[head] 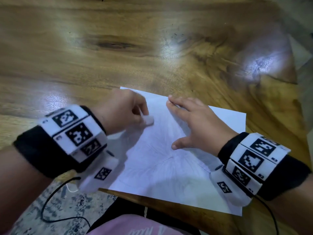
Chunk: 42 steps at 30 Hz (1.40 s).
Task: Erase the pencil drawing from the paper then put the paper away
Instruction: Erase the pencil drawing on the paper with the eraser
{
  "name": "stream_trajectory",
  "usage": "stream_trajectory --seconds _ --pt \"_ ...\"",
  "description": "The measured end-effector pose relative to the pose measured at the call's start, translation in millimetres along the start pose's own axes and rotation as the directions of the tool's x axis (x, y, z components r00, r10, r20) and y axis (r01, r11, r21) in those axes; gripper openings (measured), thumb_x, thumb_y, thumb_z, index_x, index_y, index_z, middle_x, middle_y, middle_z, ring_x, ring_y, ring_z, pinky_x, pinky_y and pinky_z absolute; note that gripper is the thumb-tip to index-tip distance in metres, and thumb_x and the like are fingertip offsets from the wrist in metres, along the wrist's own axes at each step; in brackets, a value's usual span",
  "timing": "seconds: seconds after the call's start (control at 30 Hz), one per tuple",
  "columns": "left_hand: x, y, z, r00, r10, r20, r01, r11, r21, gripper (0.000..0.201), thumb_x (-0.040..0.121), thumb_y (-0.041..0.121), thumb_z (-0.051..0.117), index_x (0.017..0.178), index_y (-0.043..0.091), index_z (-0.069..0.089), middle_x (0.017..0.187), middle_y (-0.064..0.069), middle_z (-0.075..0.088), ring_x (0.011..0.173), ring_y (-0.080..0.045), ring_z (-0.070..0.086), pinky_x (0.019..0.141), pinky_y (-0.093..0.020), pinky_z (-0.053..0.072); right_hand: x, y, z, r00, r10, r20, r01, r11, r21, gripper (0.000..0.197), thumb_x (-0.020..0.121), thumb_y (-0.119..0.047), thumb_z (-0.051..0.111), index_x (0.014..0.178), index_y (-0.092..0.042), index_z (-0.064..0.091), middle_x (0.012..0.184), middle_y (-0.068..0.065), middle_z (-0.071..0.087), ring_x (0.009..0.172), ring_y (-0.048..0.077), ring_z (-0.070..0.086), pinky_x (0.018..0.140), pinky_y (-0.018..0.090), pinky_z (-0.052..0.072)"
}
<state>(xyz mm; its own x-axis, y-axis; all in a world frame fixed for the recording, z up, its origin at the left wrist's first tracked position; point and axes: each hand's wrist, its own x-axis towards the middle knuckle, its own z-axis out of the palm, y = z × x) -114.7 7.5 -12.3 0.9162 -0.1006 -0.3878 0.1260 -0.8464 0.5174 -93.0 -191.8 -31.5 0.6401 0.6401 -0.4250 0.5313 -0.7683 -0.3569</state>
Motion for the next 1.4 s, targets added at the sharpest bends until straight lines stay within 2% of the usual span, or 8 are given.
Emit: stream_trajectory --seconds 0.17,0.4,0.53,0.73,0.93,1.13,1.3,1.4 --pt "27 17 -4 0.990 0.036 -0.135 -0.032 0.999 0.033 0.018 0.073 0.025 0.068 0.087 0.014 0.066 0.069 -0.001 0.060 0.065 -0.017 0.051 0.051 -0.024 0.027 -1 -1 0 1.000 -0.004 0.000 0.004 0.999 -0.040 0.110 0.064 -0.055 0.074 0.150 -0.025 0.012 0.157 -0.013 0.006 0.140 0.011 0.007 0.115 0.027 0.012" --pt "3 10 8 0.993 0.117 0.001 -0.117 0.990 0.076 0.006 0.071 0.024 0.073 0.071 0.019 0.071 0.063 -0.002 0.066 0.060 -0.016 0.056 0.050 -0.008 0.031 -2 -3 0 1.000 -0.002 0.000 0.002 0.999 -0.052 0.110 0.065 -0.055 0.074 0.150 -0.025 0.009 0.157 -0.014 0.003 0.140 0.010 0.006 0.114 0.026 0.011" --pt "27 18 -2 0.985 0.093 -0.148 -0.081 0.993 0.088 0.013 0.075 0.019 0.067 0.087 0.013 0.070 0.070 -0.007 0.067 0.068 -0.018 0.057 0.056 -0.019 0.033 -1 -3 0 1.000 0.002 -0.003 -0.002 0.999 -0.048 0.111 0.064 -0.054 0.075 0.150 -0.024 0.012 0.157 -0.012 0.006 0.139 0.011 0.008 0.114 0.027 0.013" --pt "0 12 8 0.991 0.123 0.054 -0.131 0.972 0.196 0.008 0.075 0.029 0.065 0.077 0.021 0.066 0.059 0.009 0.052 0.055 -0.007 0.044 0.050 -0.020 0.030 0 -3 1 1.000 0.001 0.000 -0.001 0.999 -0.050 0.112 0.065 -0.054 0.074 0.150 -0.024 0.009 0.157 -0.014 0.003 0.139 0.010 0.006 0.114 0.025 0.012" --pt "25 20 4 0.981 0.146 -0.124 -0.123 0.977 0.177 0.017 0.078 0.029 0.063 0.090 0.017 0.066 0.068 0.001 0.055 0.070 -0.020 0.052 0.065 -0.024 0.035 -1 -4 1 1.000 0.006 0.003 -0.006 0.999 -0.041 0.112 0.065 -0.054 0.075 0.150 -0.023 0.010 0.157 -0.012 0.005 0.139 0.011 0.008 0.115 0.027 0.015" --pt "-6 9 13 0.986 0.164 0.015 -0.164 0.978 0.126 0.012 0.074 0.031 0.066 0.073 0.020 0.069 0.065 0.000 0.059 0.067 -0.022 0.055 0.052 -0.022 0.031 0 -3 3 1.000 0.008 0.000 -0.008 0.999 -0.041 0.112 0.066 -0.053 0.075 0.150 -0.023 0.009 0.157 -0.013 0.003 0.140 0.011 0.006 0.116 0.030 0.016" --pt "30 21 0 0.983 0.141 -0.118 -0.126 0.984 0.125 0.015 0.075 0.023 0.067 0.086 0.013 0.068 0.067 0.000 0.058 0.067 -0.017 0.052 0.053 -0.025 0.027 -1 -2 2 1.000 -0.001 -0.004 0.001 1.000 -0.031 0.112 0.065 -0.053 0.075 0.150 -0.022 0.010 0.157 -0.013 0.005 0.139 0.012 0.009 0.114 0.025 0.015" --pt "18 17 6 0.983 0.161 -0.084 -0.151 0.983 0.109 0.012 0.076 0.025 0.067 0.066 0.020 0.064 0.056 0.004 0.053 0.060 -0.019 0.052 0.050 -0.021 0.029 -1 -2 2 1.000 -0.002 -0.005 0.002 0.999 -0.044 0.111 0.066 -0.053 0.075 0.150 -0.022 0.009 0.157 -0.013 0.004 0.139 0.011 0.009 0.114 0.026 0.015"
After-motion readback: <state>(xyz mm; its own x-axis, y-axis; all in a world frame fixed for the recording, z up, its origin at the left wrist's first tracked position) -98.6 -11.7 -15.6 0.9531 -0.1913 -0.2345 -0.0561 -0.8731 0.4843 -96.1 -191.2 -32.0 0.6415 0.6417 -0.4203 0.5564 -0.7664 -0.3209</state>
